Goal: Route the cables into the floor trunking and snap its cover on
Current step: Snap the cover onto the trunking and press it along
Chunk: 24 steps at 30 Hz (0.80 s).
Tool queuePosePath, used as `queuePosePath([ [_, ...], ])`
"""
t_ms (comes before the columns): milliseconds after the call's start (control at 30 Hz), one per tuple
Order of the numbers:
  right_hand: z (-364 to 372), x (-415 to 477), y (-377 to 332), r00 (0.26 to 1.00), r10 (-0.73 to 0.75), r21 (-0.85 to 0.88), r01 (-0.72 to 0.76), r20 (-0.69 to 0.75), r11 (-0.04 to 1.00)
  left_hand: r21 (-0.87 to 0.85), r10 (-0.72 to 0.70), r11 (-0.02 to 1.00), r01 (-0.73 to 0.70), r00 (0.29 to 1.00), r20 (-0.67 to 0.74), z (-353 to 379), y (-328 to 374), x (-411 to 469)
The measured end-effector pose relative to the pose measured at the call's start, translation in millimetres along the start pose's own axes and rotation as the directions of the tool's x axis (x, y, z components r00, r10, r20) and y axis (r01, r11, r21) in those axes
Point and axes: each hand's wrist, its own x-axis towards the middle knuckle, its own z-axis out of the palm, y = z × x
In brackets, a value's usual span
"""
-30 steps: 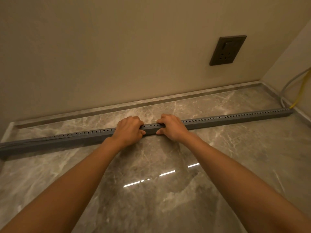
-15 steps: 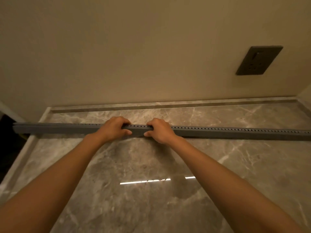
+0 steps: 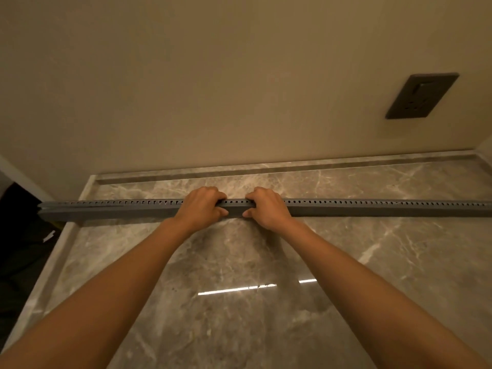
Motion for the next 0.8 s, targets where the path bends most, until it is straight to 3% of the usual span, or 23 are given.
queuePosePath([
  [167,13.0,1.0,-27.4,1.0,0.02,-0.016,-0.02,-0.005,1.0,-0.154,0.089,0.985,-0.08,0.995,0.054,-13.6,-30.3,-7.7],
  [333,33.5,7.1,-67.1,0.996,0.067,0.049,-0.064,-0.061,0.997,-0.193,-0.013,0.981,0.017,1.0,0.02,-28.2,-89.6,-27.6],
  [800,46.6,16.6,-104.5,0.987,0.122,0.085,-0.114,-0.103,0.99,-0.004,0.071,0.997,-0.072,0.994,-0.078,-17.2,-102.2,-34.4],
])
